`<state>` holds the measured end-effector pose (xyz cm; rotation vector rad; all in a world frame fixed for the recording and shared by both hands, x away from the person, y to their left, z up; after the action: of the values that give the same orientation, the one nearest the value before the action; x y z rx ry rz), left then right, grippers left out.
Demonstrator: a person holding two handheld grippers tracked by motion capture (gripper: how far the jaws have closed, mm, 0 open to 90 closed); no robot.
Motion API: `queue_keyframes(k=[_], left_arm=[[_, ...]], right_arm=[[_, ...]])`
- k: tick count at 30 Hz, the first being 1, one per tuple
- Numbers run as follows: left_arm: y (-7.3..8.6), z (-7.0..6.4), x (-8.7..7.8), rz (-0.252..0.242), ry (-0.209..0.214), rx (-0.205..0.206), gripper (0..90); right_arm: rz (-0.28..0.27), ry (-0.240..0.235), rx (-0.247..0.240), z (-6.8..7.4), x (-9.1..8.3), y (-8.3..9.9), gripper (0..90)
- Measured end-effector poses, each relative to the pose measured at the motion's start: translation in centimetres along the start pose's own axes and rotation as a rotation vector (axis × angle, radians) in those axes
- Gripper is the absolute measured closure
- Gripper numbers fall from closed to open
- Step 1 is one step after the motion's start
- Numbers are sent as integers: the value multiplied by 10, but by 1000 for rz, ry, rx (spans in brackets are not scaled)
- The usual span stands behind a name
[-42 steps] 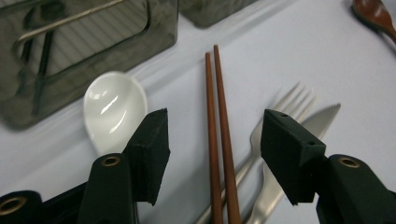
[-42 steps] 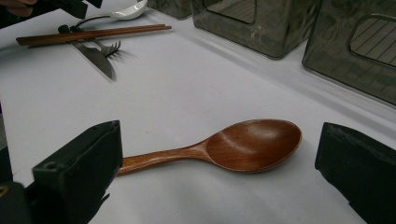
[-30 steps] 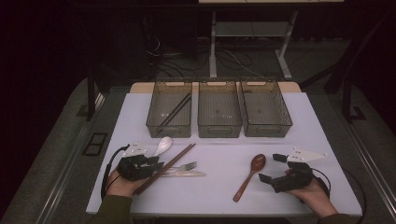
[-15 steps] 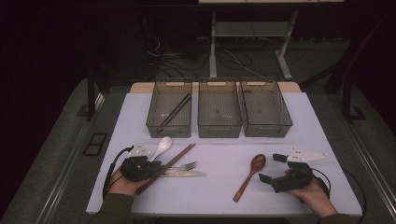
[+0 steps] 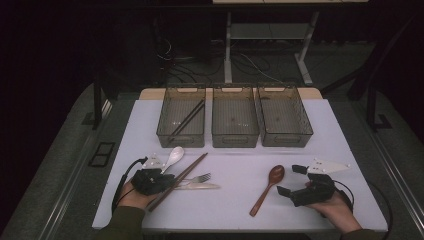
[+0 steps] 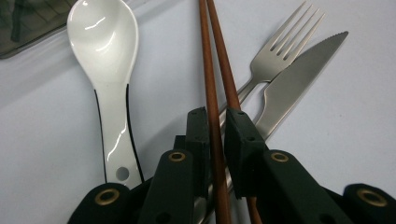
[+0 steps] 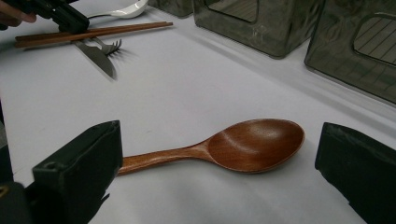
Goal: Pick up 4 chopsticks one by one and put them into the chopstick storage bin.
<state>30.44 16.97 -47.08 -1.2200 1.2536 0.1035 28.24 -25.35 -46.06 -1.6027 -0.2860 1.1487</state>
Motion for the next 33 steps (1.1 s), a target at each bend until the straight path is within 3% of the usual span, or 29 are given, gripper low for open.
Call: queue_keyframes(k=[9, 33], left_arm=[[-1, -1, 1, 9, -28, 30, 827], [-5, -3, -2, 6, -42, 45, 839]], right_arm=[[1, 1, 1, 0, 0, 0, 10], [0, -1, -1, 0, 0, 0, 10]])
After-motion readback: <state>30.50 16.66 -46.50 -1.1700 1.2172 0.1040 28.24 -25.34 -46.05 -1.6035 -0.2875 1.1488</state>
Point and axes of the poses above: each handheld gripper's, and its own axes: x roughly forward along the jaws, y roughly out of its underside, z roughly to its left, the point moved 5 cm from there along x, roughly forward along the jaws, and after that the axes turned 8 degrees about -x, right-handed, at the moved point
